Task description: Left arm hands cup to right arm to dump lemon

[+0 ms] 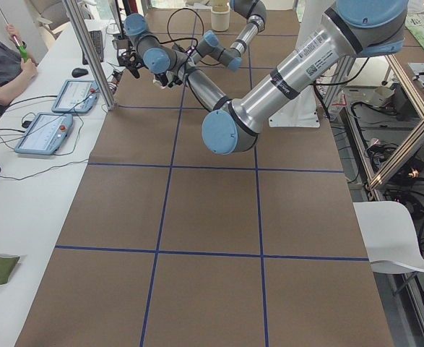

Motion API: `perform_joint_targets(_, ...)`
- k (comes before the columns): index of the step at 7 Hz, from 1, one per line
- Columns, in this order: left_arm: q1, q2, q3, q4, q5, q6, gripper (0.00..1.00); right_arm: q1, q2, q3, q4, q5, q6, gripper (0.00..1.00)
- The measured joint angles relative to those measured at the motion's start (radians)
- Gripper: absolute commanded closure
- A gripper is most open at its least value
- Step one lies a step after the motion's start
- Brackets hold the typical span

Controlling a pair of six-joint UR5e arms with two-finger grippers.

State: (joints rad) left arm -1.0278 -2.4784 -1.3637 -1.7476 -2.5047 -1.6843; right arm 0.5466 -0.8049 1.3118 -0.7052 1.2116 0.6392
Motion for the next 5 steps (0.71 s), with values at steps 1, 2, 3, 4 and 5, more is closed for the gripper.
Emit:
perform_joint_targets(1, 0.011, -0.005, 0.004, -0.005, 0.002, -0.013, 0.07, -0.017, 0.006, -0.002, 0.001, -0.031, 0.0, 0.82)
perform_joint_targets(2, 0.019, -0.006, 0.005, -0.009, 0.005, -0.022, 0.38, -0.027, 0.01, 0.0, 0.003, -0.045, 0.001, 0.82)
perform_joint_targets(3, 0.025, -0.006, 0.006, -0.011, 0.007, -0.026, 0.53, -0.033, 0.015, 0.003, 0.005, -0.053, 0.001, 0.82)
perform_joint_targets(4, 0.034, -0.006, 0.007, -0.026, 0.008, -0.027, 0.53, -0.037, 0.02, 0.005, 0.005, -0.057, 0.002, 0.82)
perform_joint_targets(5, 0.045, -0.005, 0.007, -0.047, 0.009, -0.027, 0.53, -0.04, 0.022, 0.005, 0.004, -0.058, 0.001, 0.82)
